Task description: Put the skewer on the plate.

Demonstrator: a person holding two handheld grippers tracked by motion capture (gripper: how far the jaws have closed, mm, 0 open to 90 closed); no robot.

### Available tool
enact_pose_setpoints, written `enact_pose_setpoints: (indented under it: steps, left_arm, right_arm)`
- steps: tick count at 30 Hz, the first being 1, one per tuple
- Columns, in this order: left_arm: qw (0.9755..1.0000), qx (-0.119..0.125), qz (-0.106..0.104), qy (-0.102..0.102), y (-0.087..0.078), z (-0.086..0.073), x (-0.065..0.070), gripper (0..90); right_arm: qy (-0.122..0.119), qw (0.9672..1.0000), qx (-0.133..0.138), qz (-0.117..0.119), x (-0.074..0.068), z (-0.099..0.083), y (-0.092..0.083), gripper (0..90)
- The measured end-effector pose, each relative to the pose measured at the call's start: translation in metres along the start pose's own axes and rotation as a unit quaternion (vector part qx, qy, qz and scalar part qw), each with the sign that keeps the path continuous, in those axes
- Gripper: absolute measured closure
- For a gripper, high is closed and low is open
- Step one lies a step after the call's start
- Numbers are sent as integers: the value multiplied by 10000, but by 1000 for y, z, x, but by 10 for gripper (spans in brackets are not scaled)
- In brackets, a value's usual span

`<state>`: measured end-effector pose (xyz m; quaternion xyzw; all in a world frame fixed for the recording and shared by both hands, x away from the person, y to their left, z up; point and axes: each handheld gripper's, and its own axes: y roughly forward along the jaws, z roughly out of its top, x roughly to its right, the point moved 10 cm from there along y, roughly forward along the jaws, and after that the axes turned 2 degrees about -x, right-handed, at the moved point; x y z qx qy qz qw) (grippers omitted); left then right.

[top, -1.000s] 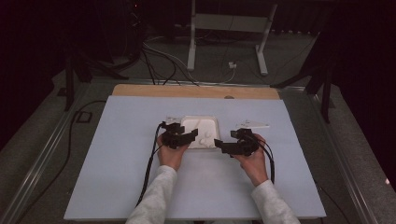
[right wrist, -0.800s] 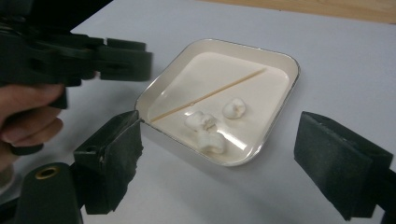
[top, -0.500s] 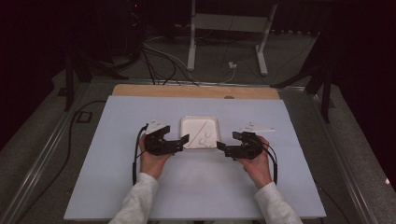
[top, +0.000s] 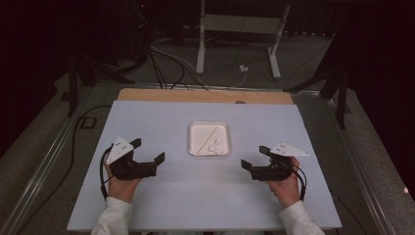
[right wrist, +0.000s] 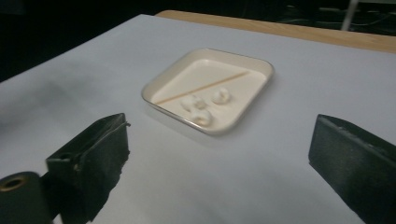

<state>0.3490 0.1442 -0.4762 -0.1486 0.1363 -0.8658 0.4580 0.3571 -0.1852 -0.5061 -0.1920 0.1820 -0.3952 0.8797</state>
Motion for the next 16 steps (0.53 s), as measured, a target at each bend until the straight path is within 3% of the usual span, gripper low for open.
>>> enact_pose_setpoints:
  steps: [4, 7, 13, 16]
  left_arm:
    - [9998, 65, 185, 97, -12, -9, -12, 8]
    - [9996, 44, 253, 131, -16, -14, -18, 8]
    - [9994, 73, 337, 69, -23, -20, -26, 8]
    - [9992, 89, 387, 18, -26, -22, -29, 8]
  right_arm:
    - [3, 9997, 94, -225, 10, -8, -13, 27]
    - [61, 9995, 156, -269, 16, -14, -22, 22]
    - [154, 9984, 373, -406, 27, -21, -36, 14]
    - [247, 9979, 487, -360, 29, -21, -41, 13]
